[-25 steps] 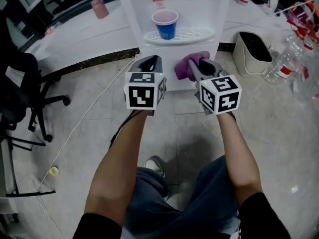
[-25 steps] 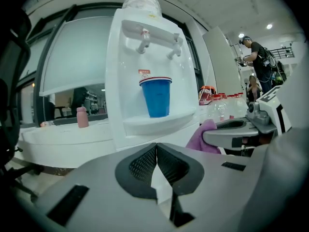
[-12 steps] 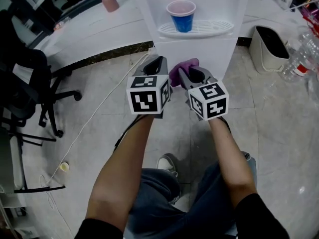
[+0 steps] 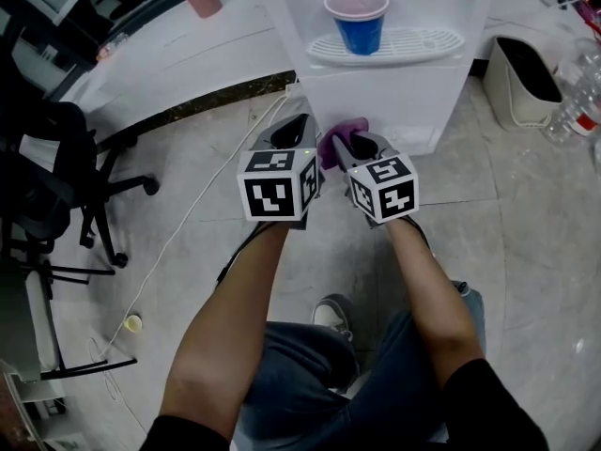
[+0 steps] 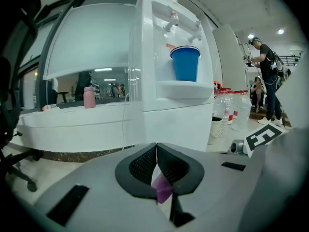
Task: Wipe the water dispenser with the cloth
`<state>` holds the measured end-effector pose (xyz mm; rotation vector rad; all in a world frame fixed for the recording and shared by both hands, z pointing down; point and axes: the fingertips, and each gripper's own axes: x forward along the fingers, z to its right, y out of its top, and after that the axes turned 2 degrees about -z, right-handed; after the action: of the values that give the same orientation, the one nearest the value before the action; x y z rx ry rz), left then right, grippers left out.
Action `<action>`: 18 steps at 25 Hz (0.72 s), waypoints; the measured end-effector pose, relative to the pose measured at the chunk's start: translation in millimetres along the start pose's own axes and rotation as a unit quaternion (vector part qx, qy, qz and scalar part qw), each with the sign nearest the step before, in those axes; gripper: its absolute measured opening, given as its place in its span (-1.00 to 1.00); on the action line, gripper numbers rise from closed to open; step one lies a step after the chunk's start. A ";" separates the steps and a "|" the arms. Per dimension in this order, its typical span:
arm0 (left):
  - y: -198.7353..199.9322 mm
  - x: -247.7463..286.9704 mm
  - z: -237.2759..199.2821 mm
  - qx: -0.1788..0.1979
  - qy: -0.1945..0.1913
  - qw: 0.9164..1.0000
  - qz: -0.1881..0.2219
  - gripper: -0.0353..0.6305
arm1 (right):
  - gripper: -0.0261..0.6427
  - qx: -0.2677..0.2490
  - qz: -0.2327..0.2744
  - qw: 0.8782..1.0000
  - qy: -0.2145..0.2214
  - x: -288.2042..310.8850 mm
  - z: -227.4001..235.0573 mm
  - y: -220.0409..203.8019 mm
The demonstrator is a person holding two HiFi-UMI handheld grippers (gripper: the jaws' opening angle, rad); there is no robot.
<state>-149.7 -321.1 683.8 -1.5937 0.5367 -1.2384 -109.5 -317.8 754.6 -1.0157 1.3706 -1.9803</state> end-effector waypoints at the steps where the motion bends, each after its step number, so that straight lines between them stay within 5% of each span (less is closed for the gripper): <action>1: -1.5 2.6 -1.4 0.000 -0.001 1.000 -0.001 -0.82 | -0.83 0.003 -0.001 1.000 -0.001 3.6 0.6 -2.5; 18: -4.8 32.1 8.6 0.022 -0.031 0.999 -0.007 -0.82 | -0.83 0.010 -0.010 0.999 -0.034 11.5 36.3 -16.2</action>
<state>-131.0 -341.4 702.9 -1.5956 0.4563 -1.2008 -86.7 -340.7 780.6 -1.0816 1.3059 -1.9513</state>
